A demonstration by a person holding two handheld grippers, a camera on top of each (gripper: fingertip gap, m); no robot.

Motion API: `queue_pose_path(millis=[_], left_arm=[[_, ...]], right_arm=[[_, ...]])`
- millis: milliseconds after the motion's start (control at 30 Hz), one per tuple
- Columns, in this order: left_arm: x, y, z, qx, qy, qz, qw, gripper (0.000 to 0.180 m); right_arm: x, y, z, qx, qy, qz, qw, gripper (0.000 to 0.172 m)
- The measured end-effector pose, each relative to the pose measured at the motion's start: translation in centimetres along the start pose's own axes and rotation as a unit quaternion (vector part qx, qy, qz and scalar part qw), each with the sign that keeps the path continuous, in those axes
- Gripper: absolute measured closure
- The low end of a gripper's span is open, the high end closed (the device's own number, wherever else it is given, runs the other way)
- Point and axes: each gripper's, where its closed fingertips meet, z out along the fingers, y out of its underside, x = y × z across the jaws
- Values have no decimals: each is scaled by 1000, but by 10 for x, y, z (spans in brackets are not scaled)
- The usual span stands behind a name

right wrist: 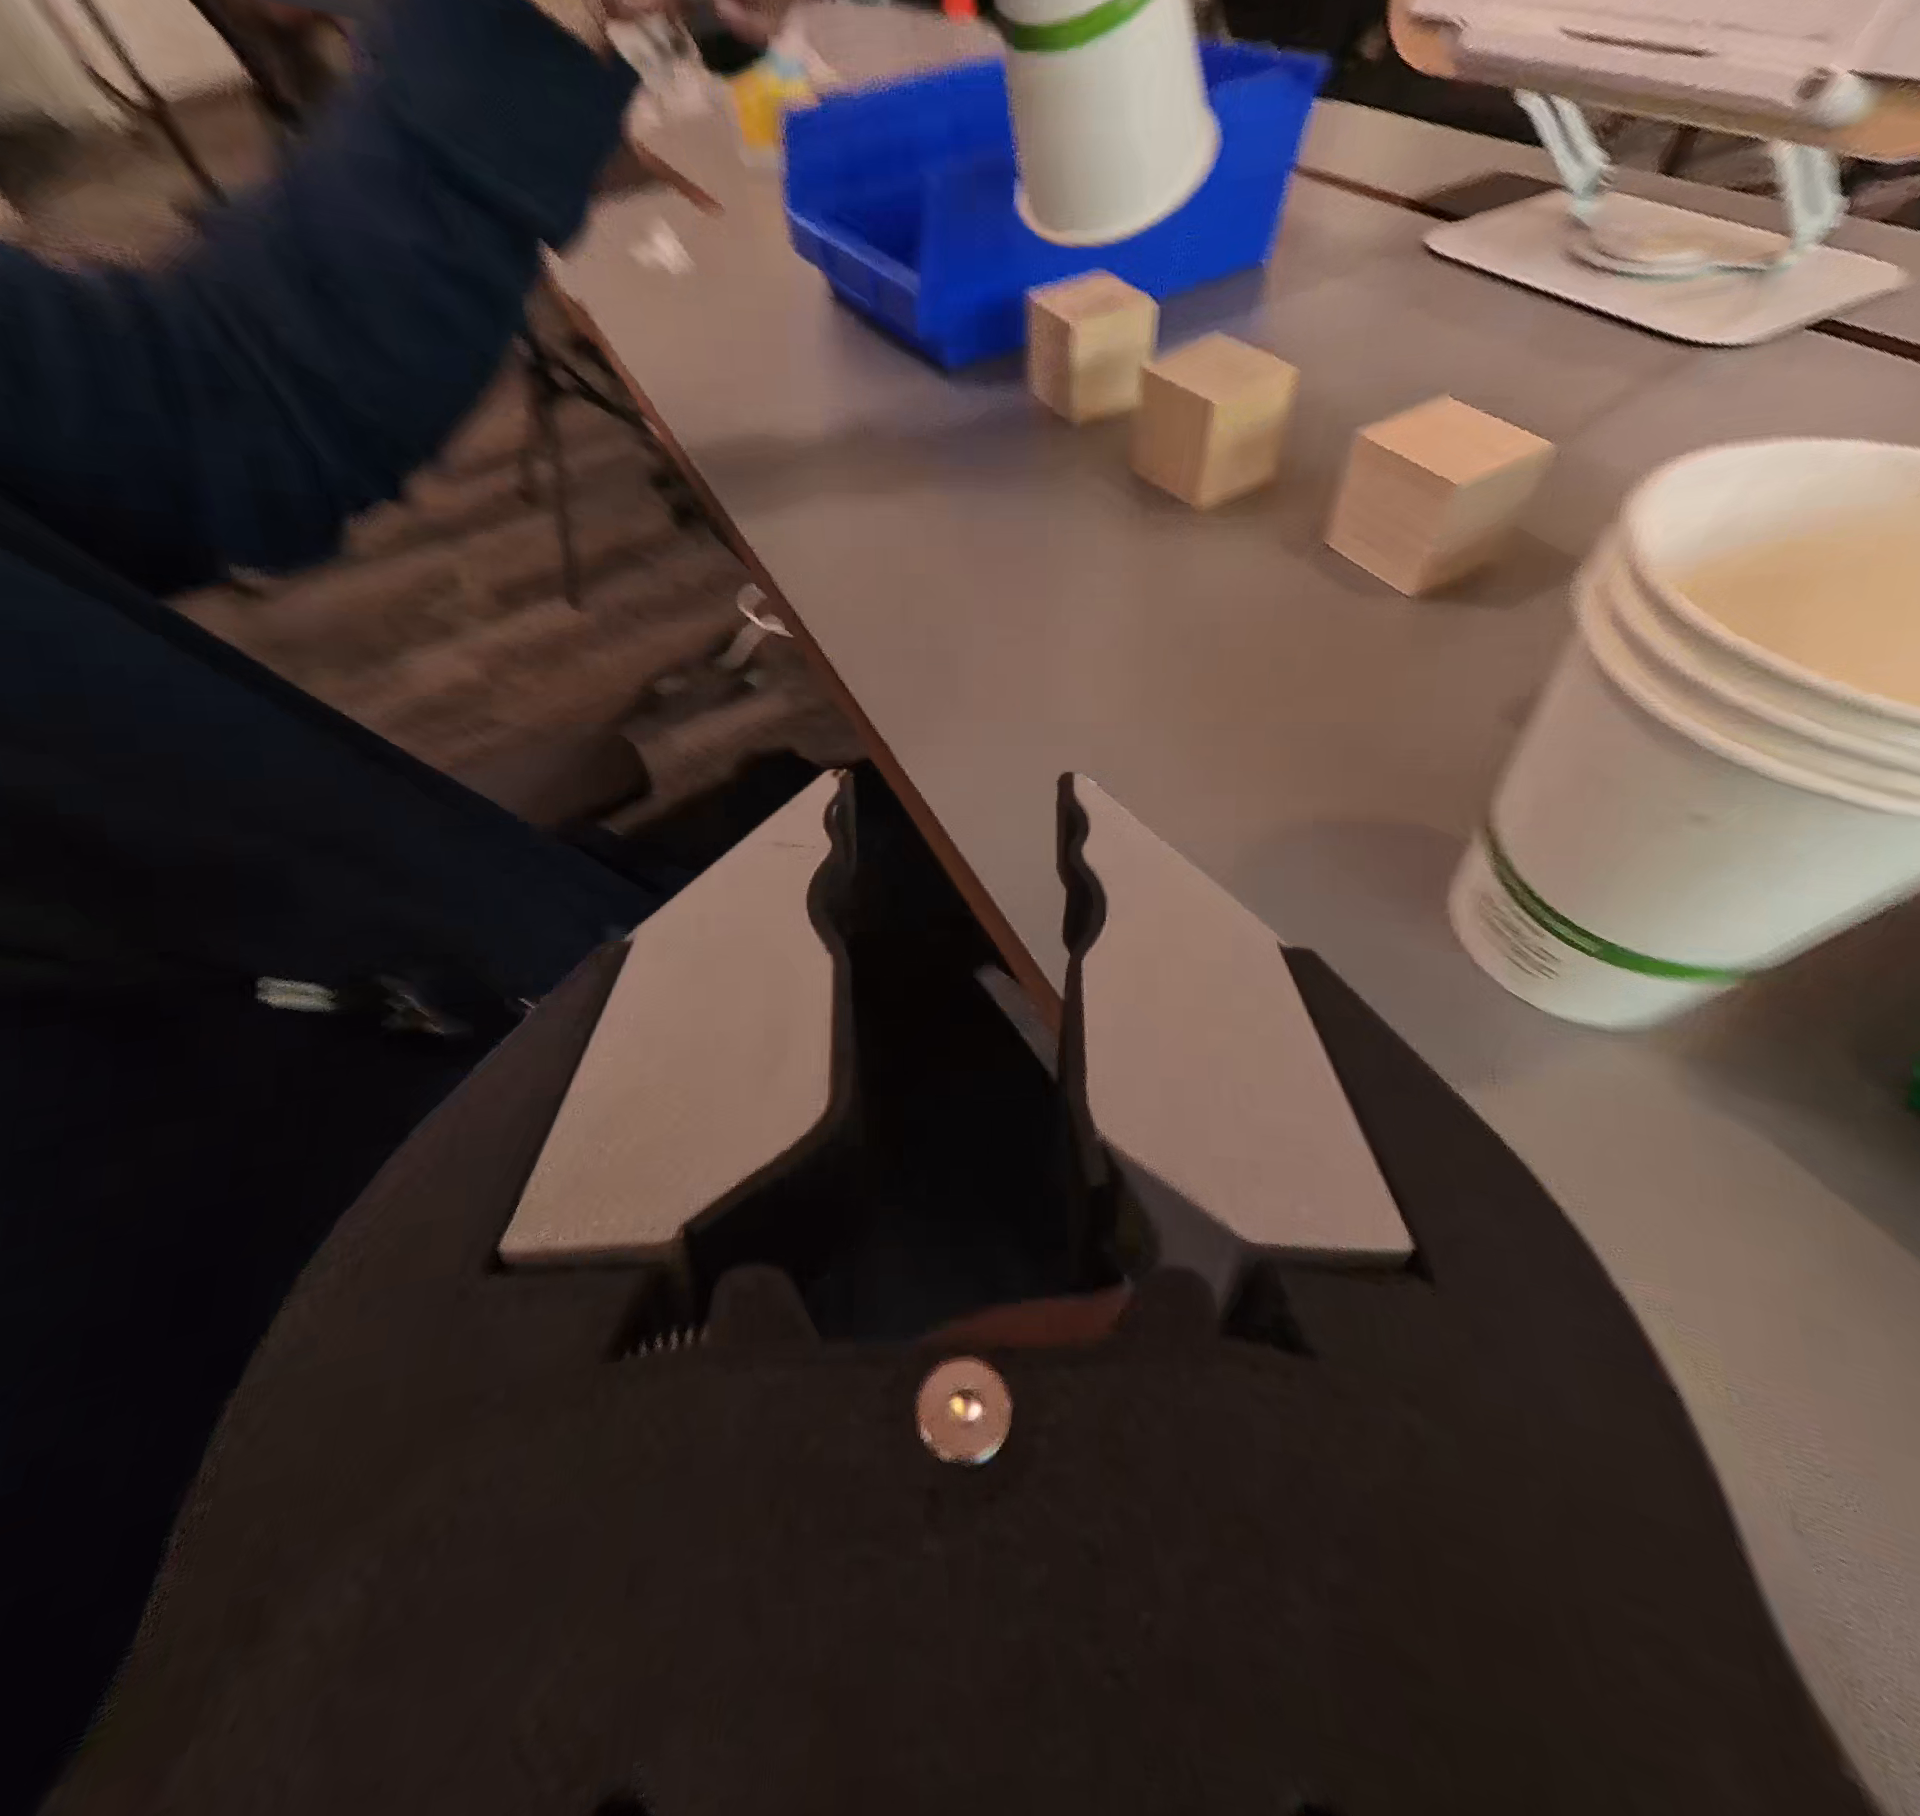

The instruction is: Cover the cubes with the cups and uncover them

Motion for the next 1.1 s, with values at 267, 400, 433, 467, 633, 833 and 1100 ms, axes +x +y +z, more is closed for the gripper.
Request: queue_pose_path(millis=[267, 400, 433, 467, 633, 833, 1100], left_arm=[[142, -103, -58, 257, 156, 30, 953, 180], [194, -100, -59, 289, 228, 15, 930, 180], [202, -97, -57, 291, 244, 8, 925, 180], [207, -93, -54, 289, 254, 2, 923, 180], [199, -74, -38, 268, 261, -24, 927, 178], [197, -47, 21, 168, 249, 26, 953, 171], [101, -22, 156, 116, 34, 55, 991, 165]], right_arm=[[-9, -56, 57, 112, -60, 103, 987, 103], [-16, -77, 72, 150, -114, 150, 971, 103], [-20, -82, 72, 164, -139, 157, 964, 110], [-24, -87, 70, 182, -163, 167, 955, 114], [-29, -102, 32, 280, -292, 214, 889, 172], [9, -100, 15, 216, -118, 105, 964, 172], [72, -117, -37, -77, 133, -118, 981, 172]])
